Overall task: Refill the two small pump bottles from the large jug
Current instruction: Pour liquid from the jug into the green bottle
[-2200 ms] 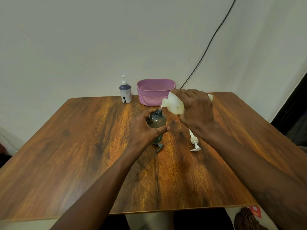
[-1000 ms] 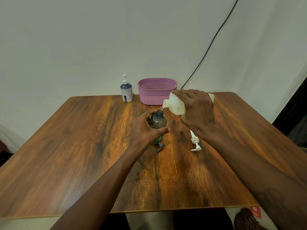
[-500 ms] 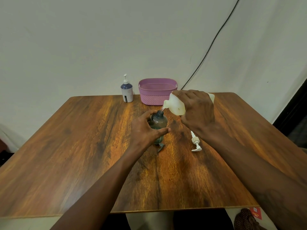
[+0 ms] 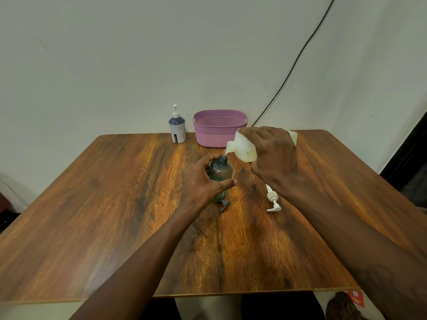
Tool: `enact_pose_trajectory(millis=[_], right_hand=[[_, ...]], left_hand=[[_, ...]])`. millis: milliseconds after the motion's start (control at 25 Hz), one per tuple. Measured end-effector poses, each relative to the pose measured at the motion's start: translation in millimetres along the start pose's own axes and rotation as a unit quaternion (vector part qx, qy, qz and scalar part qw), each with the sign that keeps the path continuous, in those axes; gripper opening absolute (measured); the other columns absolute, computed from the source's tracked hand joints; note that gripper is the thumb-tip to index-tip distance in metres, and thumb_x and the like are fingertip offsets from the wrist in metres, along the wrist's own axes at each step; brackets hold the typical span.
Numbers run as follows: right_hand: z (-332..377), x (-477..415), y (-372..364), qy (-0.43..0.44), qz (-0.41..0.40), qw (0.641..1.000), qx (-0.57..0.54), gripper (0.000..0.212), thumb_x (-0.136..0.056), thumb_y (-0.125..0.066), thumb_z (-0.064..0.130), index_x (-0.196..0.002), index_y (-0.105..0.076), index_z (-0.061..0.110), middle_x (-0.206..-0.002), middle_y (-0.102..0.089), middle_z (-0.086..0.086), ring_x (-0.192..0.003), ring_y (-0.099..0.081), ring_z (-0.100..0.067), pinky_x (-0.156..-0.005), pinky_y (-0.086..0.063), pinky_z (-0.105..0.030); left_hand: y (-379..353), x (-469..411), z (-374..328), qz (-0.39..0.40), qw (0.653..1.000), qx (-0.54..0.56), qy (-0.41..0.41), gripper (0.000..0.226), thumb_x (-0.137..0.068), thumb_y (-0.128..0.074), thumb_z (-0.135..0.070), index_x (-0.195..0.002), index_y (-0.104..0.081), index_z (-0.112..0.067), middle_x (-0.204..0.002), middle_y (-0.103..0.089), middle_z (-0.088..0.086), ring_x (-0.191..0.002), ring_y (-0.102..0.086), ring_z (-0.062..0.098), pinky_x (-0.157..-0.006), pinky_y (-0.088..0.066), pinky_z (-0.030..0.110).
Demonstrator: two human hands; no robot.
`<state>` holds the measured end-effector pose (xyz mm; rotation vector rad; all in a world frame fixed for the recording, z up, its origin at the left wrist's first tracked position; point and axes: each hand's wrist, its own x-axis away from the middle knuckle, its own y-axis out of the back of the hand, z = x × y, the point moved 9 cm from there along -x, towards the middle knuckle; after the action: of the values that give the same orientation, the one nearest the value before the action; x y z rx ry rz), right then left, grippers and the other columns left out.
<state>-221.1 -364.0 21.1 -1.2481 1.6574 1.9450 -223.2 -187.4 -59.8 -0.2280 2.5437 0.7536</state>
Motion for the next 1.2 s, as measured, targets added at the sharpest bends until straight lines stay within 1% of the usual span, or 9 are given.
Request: enact_pose_trajectory(millis=[160,360,520,680,840,1000,1080,1200], right_hand=[[-0.4,0.9,1.0,0.001,-0.002,1.000,0.001,0.084,-0.053,-0.096,0.016,-0.131,-0.065,0.016,-0.122,-0.072,-0.010,-0.108,-0.067,-0.035,-0.092,-0.051,-0.051],[-1.2,1.4,0.0,0.002,0.001,1.000,-0.001,0.084,-0.053,-0.096,0.016,-0.131,-0.065,0.016,-0.121,-0.072,-0.010,-0.107,-0.067,-0.035,-0.092,-0.051,-0.052],[-1.2,0.2,0.7,0.007,0.001,1.000,-0.001,0.083,-0.054,-0.095,0.015,-0.131,-0.065,0.016,-0.121,-0.071,-0.010,-0.107,-0.067,-0.035,-0.093,-0.050,-0.053],[-0.3,0.5,0.8,0.010,-0.003,1.000,-0.003,0.083,-0.053,-0.096,0.015,-0.130,-0.065,0.015,-0.120,-0.072,-0.012,-0.106,-0.067,-0.036,-0.092,-0.051,-0.054],[0.9,0.6,1.2,0.011,-0.007,1.000,-0.006,0.084,-0.051,-0.097,0.014,-0.129,-0.066,0.015,-0.120,-0.072,-0.012,-0.105,-0.068,-0.036,-0.091,-0.052,-0.054],[1.5,0.5,1.8,0.013,-0.006,1.000,-0.009,0.083,-0.052,-0.096,0.014,-0.129,-0.066,0.015,-0.121,-0.072,-0.012,-0.107,-0.067,-0.036,-0.092,-0.051,-0.054],[1.9,0.3,2.8,0.015,-0.008,1.000,-0.007,0.082,-0.053,-0.096,0.014,-0.129,-0.066,0.014,-0.120,-0.072,-0.011,-0.106,-0.068,-0.036,-0.092,-0.051,-0.054],[2.6,0.1,2.6,0.019,-0.009,1.000,-0.003,0.082,-0.053,-0.096,0.013,-0.129,-0.066,0.015,-0.120,-0.072,-0.011,-0.107,-0.068,-0.035,-0.093,-0.051,-0.053]], left_hand=[[-1.7,0.2,2.3,0.004,1.000,0.000,0.003,0.084,-0.062,-0.092,-0.054,-0.133,-0.061,-0.022,-0.124,-0.067,-0.006,-0.109,-0.062,0.006,-0.088,-0.052,0.016],[-2.2,0.1,1.4,0.006,1.000,0.006,0.006,0.083,-0.061,-0.092,-0.052,-0.132,-0.061,-0.023,-0.124,-0.067,-0.007,-0.107,-0.060,0.004,-0.084,-0.047,0.010],[-1.7,0.1,-0.5,0.004,1.000,0.010,0.004,0.082,-0.061,-0.092,-0.052,-0.132,-0.061,-0.023,-0.123,-0.066,-0.008,-0.107,-0.059,0.004,-0.085,-0.047,0.010],[-1.0,0.6,-1.2,0.004,1.000,0.011,0.002,0.081,-0.061,-0.093,-0.051,-0.131,-0.062,-0.023,-0.119,-0.064,-0.014,-0.106,-0.059,0.003,-0.084,-0.046,0.009],[-0.1,1.8,-0.9,0.004,1.000,0.012,0.004,0.083,-0.061,-0.094,-0.049,-0.132,-0.061,-0.021,-0.122,-0.065,-0.010,-0.106,-0.059,0.003,-0.085,-0.046,0.008],[1.1,2.4,-1.1,0.001,1.000,0.005,0.001,0.082,-0.061,-0.094,-0.049,-0.131,-0.062,-0.021,-0.116,-0.060,-0.016,-0.104,-0.058,0.001,-0.082,-0.044,0.006],[0.9,2.5,-0.3,0.001,1.000,0.006,0.003,0.083,-0.061,-0.094,-0.049,-0.132,-0.062,-0.021,-0.117,-0.062,-0.014,-0.105,-0.058,0.002,-0.083,-0.045,0.008],[-0.4,2.6,1.1,0.003,1.000,0.003,0.006,0.083,-0.061,-0.093,-0.050,-0.132,-0.061,-0.021,-0.123,-0.067,-0.006,-0.106,-0.059,0.002,-0.085,-0.047,0.010]])
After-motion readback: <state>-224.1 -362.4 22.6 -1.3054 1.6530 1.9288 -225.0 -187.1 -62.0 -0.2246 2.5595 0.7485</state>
